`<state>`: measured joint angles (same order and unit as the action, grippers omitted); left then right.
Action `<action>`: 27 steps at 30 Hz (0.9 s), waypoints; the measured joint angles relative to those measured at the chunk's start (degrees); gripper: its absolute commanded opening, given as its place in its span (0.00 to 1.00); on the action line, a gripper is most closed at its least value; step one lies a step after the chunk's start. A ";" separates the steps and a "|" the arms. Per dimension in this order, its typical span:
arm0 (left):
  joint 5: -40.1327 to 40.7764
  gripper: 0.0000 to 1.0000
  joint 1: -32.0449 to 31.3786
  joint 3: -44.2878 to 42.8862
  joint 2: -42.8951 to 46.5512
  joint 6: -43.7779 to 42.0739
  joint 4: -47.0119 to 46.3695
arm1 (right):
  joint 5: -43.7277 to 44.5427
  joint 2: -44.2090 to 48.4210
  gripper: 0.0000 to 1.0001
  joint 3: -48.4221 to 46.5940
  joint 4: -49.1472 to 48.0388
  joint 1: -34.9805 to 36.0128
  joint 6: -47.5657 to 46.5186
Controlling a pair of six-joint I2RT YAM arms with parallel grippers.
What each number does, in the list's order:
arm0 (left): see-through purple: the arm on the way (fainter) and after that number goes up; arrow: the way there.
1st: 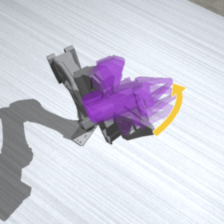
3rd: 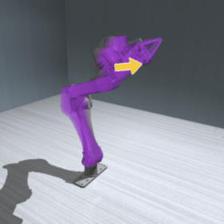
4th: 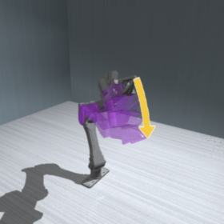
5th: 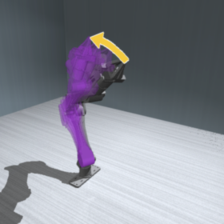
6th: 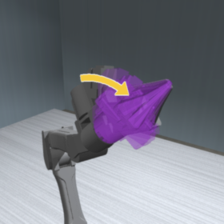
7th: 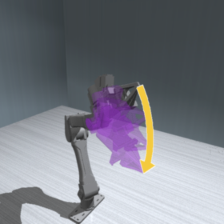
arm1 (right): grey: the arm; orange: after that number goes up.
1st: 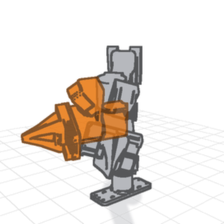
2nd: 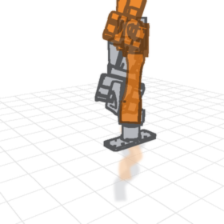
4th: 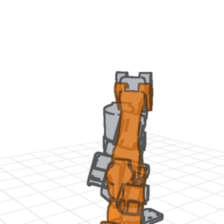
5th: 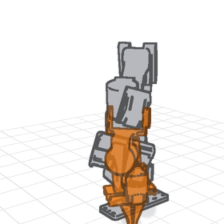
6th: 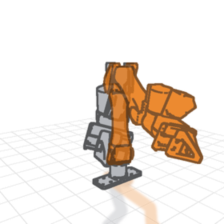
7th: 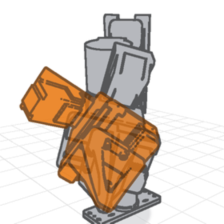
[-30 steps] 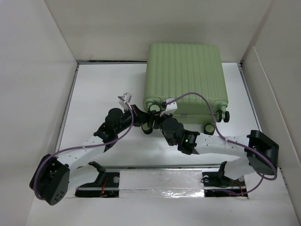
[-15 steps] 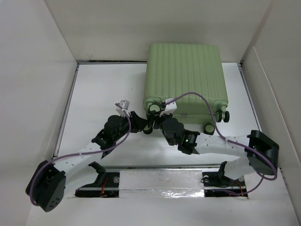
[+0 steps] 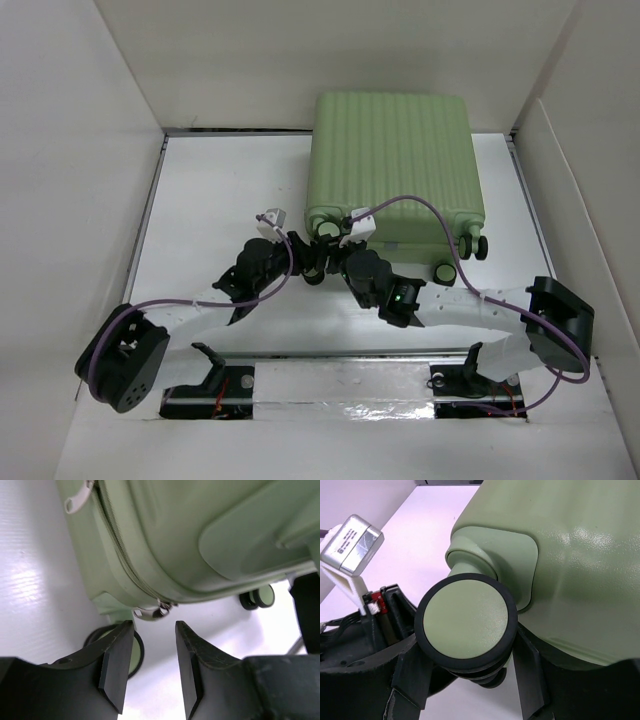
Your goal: Pack the luggage
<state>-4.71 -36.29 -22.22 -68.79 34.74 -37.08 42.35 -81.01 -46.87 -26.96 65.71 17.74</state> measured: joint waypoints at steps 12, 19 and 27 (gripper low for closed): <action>3.26 0.35 -0.02 -0.74 -4.33 -2.36 -4.74 | -0.76 0.00 0.12 0.00 -0.02 -0.17 0.00; 2.84 0.23 -0.37 -0.74 -5.70 -3.39 -7.52 | -1.29 0.00 0.12 0.00 -0.07 -0.39 0.00; 3.06 0.00 -1.01 -0.76 -6.47 -3.87 -8.15 | -2.10 0.04 0.04 0.02 -0.11 -0.55 0.00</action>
<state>-1.65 -37.30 -22.98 -75.26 30.87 -45.23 40.25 -80.97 -46.85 -27.07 65.17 17.74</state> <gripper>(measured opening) 0.010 0.634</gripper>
